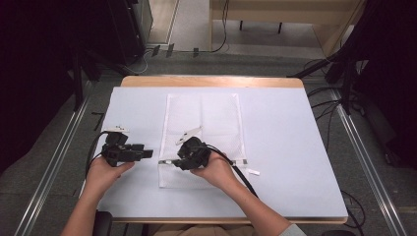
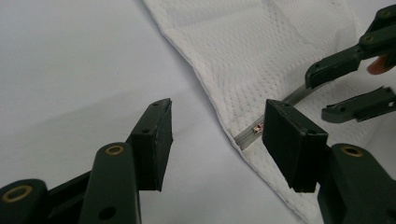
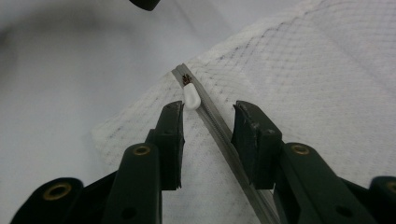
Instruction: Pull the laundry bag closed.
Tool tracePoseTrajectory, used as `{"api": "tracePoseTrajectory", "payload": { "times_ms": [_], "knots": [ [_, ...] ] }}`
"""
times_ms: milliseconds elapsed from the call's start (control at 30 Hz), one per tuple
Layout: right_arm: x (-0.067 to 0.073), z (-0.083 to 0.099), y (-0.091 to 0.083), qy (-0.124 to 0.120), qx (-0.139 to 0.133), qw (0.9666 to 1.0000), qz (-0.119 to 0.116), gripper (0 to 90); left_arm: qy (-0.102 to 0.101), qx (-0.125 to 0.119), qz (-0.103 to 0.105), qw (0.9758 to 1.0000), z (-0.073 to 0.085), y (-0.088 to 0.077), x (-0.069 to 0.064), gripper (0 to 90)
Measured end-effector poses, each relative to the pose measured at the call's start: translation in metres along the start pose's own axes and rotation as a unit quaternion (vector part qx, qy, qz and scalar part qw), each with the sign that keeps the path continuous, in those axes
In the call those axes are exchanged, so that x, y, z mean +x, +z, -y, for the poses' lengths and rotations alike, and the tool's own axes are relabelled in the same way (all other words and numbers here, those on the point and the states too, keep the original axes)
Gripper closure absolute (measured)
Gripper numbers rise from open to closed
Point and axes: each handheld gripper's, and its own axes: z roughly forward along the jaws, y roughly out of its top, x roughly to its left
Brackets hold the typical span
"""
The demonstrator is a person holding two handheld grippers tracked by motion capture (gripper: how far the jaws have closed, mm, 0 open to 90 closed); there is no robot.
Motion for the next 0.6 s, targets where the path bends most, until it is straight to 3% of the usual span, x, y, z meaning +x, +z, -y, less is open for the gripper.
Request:
{"api": "tracePoseTrajectory", "payload": {
  "times_ms": [433,600],
  "knots": [
    [0.004,0.002,0.023,0.006,0.030,0.9994,-0.015,74.6,0.001,-0.002,0.003,1.0000,0.000,0.000,0.001,45.0],
    [0.004,0.000,0.026,0.011,0.024,0.9995,-0.020,77.3,-0.001,-0.002,0.003,1.0000,0.000,0.000,0.001,45.0]
  ]
}}
